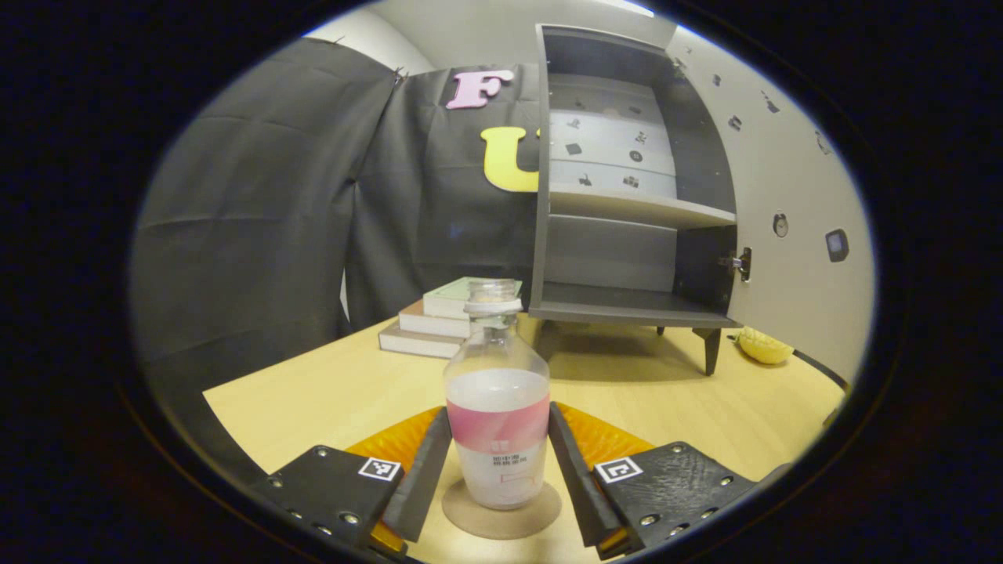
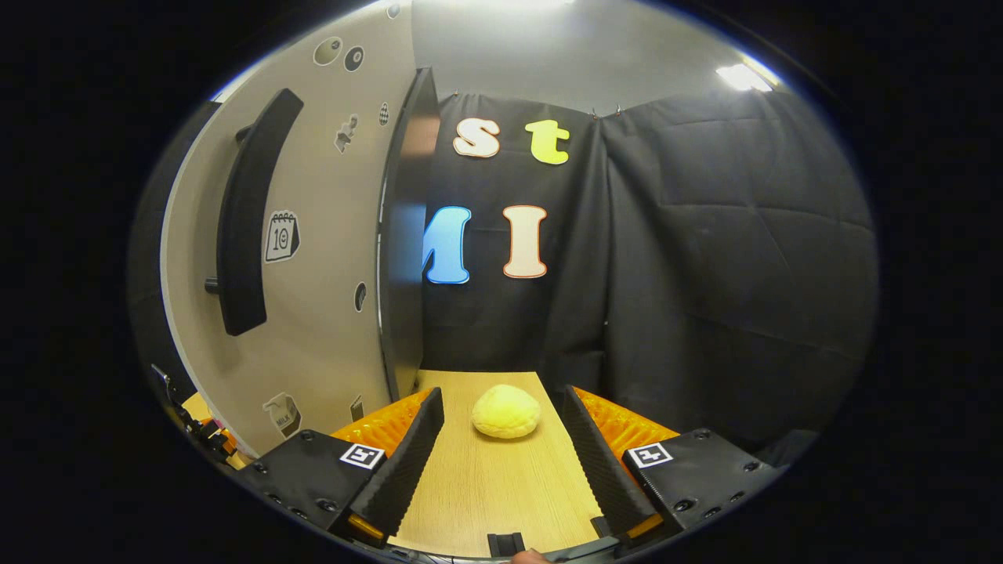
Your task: Open the cabinet door with the right hand, grasp the bottle in the cabinet with the left hand and place it on the coaster, then close the cabinet door with the right hand.
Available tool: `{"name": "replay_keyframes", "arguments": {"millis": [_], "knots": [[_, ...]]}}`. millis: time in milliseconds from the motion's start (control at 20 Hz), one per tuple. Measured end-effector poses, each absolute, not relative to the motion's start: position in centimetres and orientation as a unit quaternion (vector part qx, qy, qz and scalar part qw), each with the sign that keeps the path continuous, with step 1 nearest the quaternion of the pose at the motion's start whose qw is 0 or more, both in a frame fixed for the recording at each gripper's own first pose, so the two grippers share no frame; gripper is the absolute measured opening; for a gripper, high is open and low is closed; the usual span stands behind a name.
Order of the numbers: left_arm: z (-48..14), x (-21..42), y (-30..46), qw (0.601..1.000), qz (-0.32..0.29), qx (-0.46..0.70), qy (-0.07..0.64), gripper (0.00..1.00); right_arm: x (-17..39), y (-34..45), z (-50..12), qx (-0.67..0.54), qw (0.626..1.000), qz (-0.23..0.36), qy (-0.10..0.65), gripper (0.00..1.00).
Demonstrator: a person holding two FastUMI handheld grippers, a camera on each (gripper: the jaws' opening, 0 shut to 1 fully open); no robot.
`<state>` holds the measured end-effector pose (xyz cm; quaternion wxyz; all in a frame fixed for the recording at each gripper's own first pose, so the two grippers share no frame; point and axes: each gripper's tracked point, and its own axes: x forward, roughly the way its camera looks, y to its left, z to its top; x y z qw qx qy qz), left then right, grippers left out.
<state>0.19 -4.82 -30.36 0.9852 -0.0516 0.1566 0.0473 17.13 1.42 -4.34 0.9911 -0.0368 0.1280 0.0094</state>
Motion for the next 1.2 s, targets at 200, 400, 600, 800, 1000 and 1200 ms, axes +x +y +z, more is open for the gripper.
{"name": "replay_keyframes", "arguments": {"millis": [200,400,600,800,1000,1200], "knots": [[-30.4,-0.2,-4.8,0.984,0.052,-0.051,0.161,0.75,17.2,2.1,-4.2,-0.041,0.991,0.015,0.125,0.99],[-30.1,-0.6,-4.3,0.983,0.065,-0.043,0.168,0.76,17.4,2.6,-4.0,-0.034,0.992,0.024,0.123,0.99],[-27.3,-1.7,-4.7,0.984,0.062,-0.039,0.165,0.86,17.8,2.6,-3.0,-0.019,0.993,0.029,0.113,0.99],[-21.7,-1.7,-4.9,0.988,0.059,-0.026,0.139,0.87,18.1,2.6,-1.5,-0.006,0.995,0.039,0.094,0.99],[-14.6,-2.0,-5.2,0.991,0.058,-0.004,0.119,0.86,18.7,4.0,0.6,0.04,0.992,0.079,0.091,0.99],[-7.4,-1.7,-5.5,0.996,0.045,0.006,0.072,0.84,18.6,5.9,4.3,0.073,0.987,0.122,0.068,0.98]]}}
